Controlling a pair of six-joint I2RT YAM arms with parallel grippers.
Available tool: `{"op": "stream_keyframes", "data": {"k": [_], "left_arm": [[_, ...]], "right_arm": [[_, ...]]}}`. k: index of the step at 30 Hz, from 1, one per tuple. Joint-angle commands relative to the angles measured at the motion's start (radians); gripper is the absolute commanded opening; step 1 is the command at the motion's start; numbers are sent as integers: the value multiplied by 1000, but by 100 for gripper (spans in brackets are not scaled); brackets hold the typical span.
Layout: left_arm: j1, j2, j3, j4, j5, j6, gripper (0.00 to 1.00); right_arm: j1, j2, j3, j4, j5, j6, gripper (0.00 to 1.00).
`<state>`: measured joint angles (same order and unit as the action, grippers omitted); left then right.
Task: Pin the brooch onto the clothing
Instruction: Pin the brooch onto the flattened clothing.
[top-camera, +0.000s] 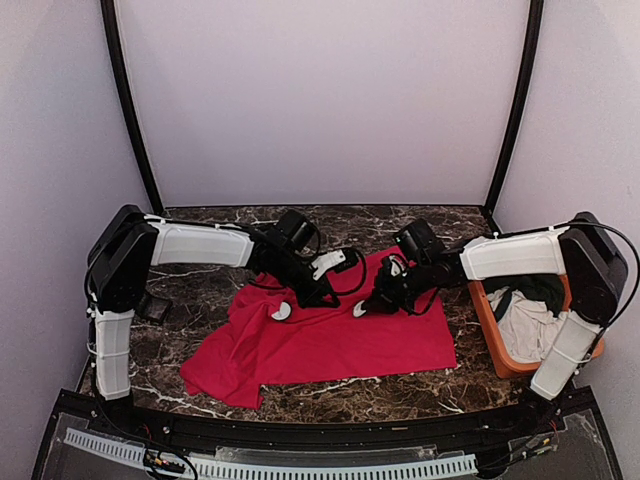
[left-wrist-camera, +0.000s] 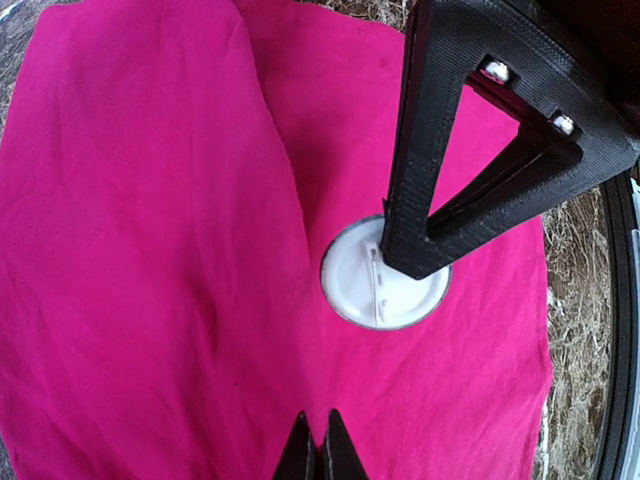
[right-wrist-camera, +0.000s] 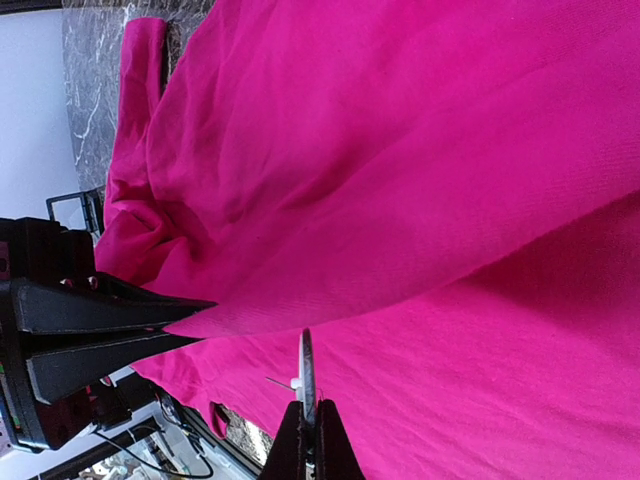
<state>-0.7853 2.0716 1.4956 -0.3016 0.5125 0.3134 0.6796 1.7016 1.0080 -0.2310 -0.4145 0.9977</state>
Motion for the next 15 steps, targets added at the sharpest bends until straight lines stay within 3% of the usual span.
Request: {"op": "stream_keyframes", "data": {"k": [1, 15], "left_arm": [[-16, -53, -21, -16, -28, 34, 1], [-52, -77, -57, 16, -68, 65, 1]], "right_arm": [[-9, -24, 10, 31, -35, 44, 0], [-58, 4, -14, 81, -129, 163, 0]]}}
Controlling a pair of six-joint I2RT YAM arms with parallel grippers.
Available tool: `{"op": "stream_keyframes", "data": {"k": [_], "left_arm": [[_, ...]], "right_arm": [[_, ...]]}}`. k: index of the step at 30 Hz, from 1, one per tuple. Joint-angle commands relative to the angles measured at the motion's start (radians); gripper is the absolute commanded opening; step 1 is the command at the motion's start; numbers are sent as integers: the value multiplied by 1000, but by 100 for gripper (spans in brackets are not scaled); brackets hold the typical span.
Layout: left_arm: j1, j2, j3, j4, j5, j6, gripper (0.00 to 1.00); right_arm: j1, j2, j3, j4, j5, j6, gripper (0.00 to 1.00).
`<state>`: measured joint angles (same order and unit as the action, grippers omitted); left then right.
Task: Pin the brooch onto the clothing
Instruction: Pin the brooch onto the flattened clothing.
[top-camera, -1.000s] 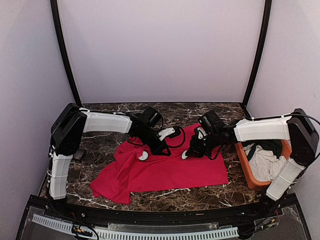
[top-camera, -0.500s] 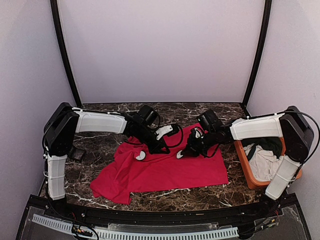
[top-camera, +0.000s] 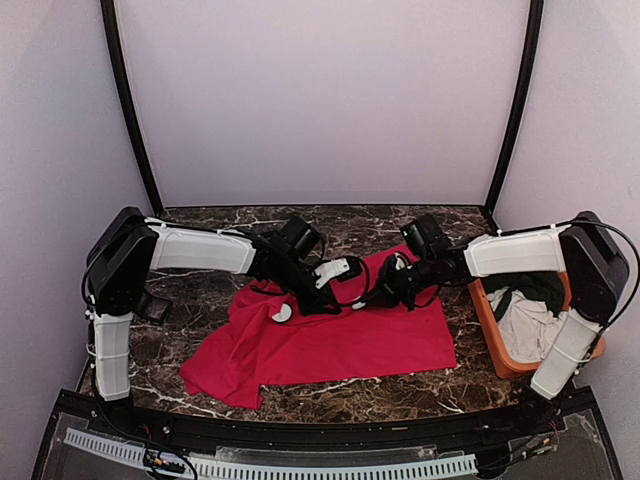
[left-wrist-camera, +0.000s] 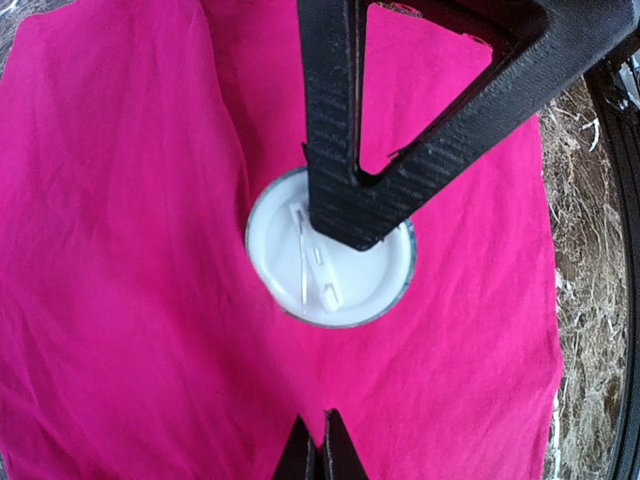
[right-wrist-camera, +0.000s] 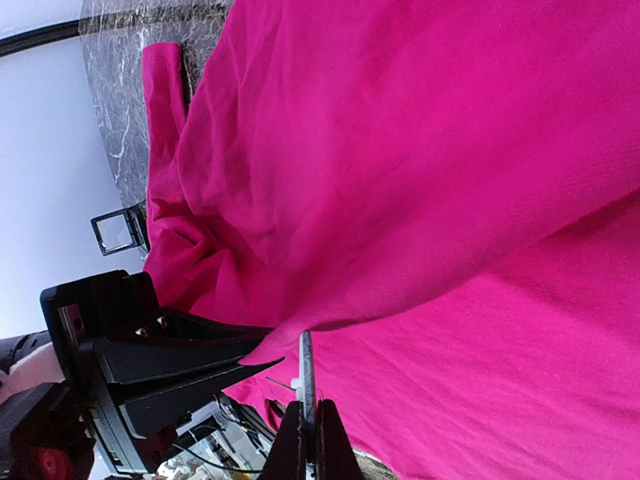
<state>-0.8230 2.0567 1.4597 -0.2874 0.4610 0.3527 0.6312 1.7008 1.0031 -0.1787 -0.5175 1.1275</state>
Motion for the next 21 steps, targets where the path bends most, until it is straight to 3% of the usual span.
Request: {"op": "stream_keyframes", "data": {"k": [1, 15, 21], "left_arm": [[-18, -64, -22, 2, -21, 30, 1], [-44, -105, -60, 57, -51, 54, 1], [-45, -93, -59, 52, -144, 48, 1]], "right_arm": [[-10, 9, -5, 22, -22, 32, 0], [-8, 63, 41, -32, -27, 6, 0], [-10, 10, 18, -27, -40, -3, 0]]}}
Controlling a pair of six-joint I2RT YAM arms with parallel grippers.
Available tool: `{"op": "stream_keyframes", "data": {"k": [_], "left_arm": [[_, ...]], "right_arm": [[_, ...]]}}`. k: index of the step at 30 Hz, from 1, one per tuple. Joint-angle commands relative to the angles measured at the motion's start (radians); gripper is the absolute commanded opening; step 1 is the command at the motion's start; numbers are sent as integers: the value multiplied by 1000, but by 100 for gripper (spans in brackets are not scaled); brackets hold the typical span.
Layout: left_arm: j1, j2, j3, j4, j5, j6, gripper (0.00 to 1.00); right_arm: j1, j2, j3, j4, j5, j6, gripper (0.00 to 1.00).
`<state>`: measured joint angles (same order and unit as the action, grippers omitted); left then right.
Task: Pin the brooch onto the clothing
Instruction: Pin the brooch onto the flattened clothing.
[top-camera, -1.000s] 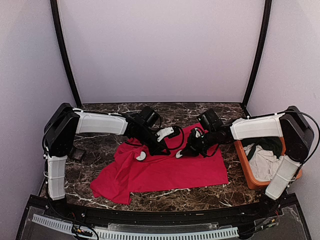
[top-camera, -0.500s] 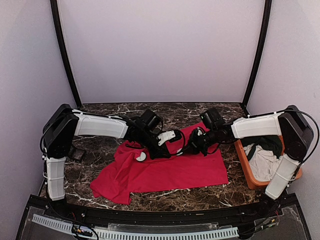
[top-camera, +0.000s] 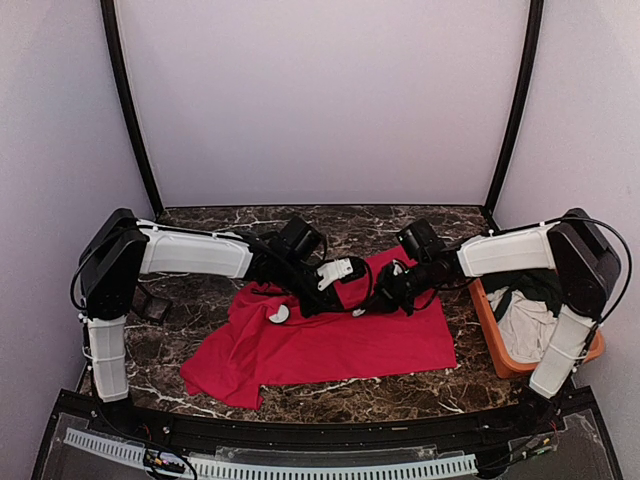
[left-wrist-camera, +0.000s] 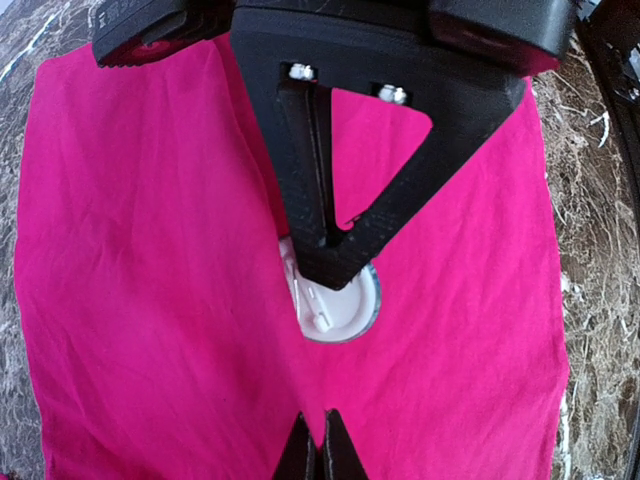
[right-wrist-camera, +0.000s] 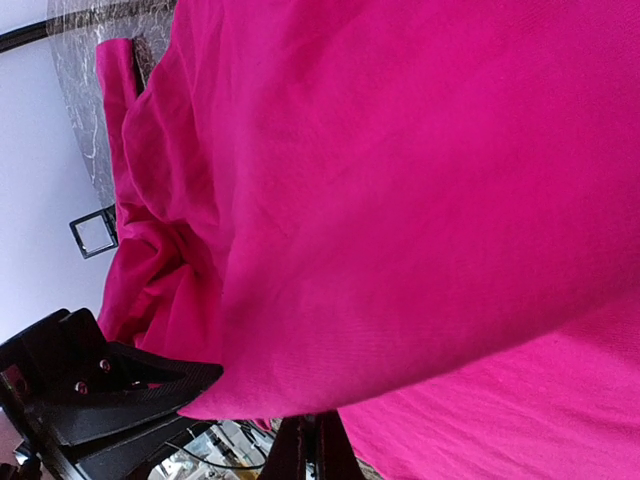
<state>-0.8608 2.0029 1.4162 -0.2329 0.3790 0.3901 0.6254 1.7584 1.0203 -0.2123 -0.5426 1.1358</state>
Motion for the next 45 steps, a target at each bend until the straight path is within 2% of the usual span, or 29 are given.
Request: {"op": "stream_keyframes", "data": {"k": [1, 7, 31, 45], "left_arm": [[-7, -39, -16, -4, -75, 12, 1], [-11, -44, -19, -4, -95, 32, 1], [-103, -107, -106, 70, -228, 143, 1], [-110, -118, -124, 96, -232, 149, 1]], "right_arm": [[-3, -61, -6, 7, -16, -8, 0], [-6, -98, -24, 25, -32, 22, 0], [-3, -2, 27, 1, -22, 37, 0], [38, 60, 94, -71, -18, -61, 0]]}}
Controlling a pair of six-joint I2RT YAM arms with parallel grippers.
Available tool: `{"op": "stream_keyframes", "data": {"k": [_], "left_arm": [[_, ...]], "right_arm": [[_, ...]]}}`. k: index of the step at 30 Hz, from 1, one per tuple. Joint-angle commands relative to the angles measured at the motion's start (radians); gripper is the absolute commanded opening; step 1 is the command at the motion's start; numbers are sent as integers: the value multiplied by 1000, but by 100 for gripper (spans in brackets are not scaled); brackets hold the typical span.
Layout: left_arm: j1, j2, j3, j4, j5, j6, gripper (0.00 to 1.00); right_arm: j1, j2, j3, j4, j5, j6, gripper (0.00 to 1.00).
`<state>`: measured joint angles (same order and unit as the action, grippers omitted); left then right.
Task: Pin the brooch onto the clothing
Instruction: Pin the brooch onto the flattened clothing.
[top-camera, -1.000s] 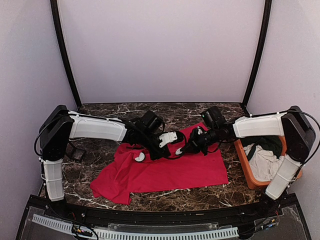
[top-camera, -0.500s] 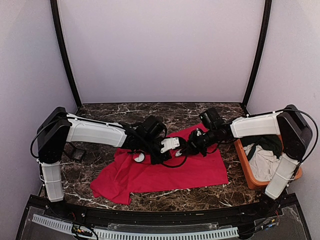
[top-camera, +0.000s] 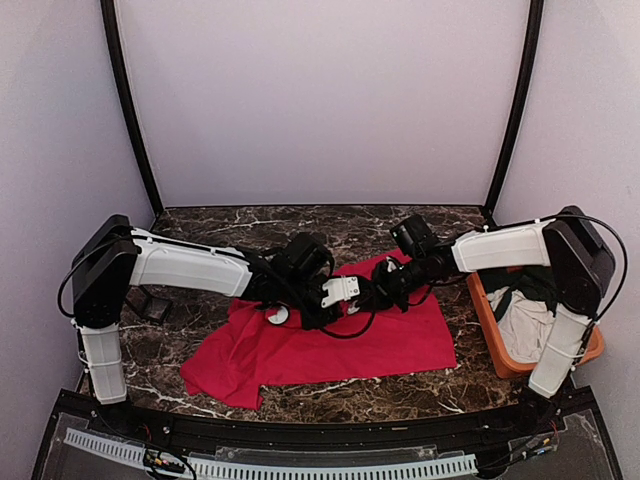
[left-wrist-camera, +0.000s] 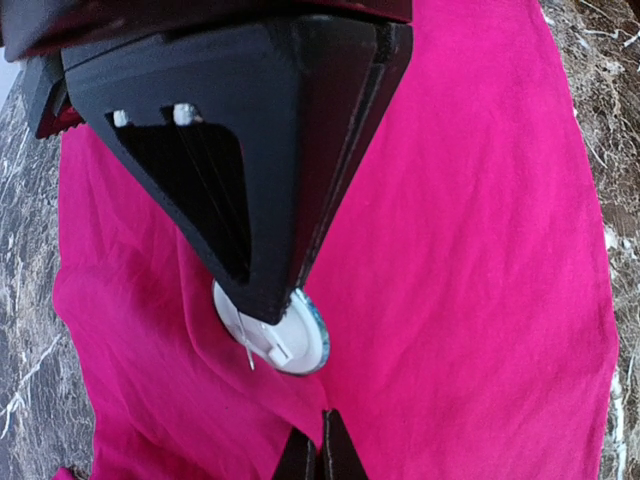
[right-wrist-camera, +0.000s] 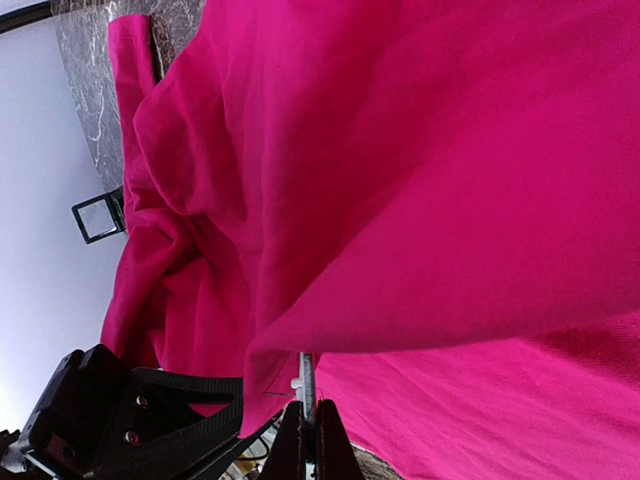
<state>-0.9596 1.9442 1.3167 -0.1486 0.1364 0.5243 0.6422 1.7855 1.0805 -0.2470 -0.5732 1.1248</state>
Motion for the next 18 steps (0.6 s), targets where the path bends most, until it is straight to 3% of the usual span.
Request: {"op": "stream_keyframes", "data": {"k": [1, 18], "left_arm": [[-11, -59, -26, 12, 9, 16, 1], [-26, -72, -56, 7, 15, 105, 1]], "right_arm": [[25, 36, 38, -42, 18, -58, 0], [49, 56, 123, -164, 103, -329, 0]]}}
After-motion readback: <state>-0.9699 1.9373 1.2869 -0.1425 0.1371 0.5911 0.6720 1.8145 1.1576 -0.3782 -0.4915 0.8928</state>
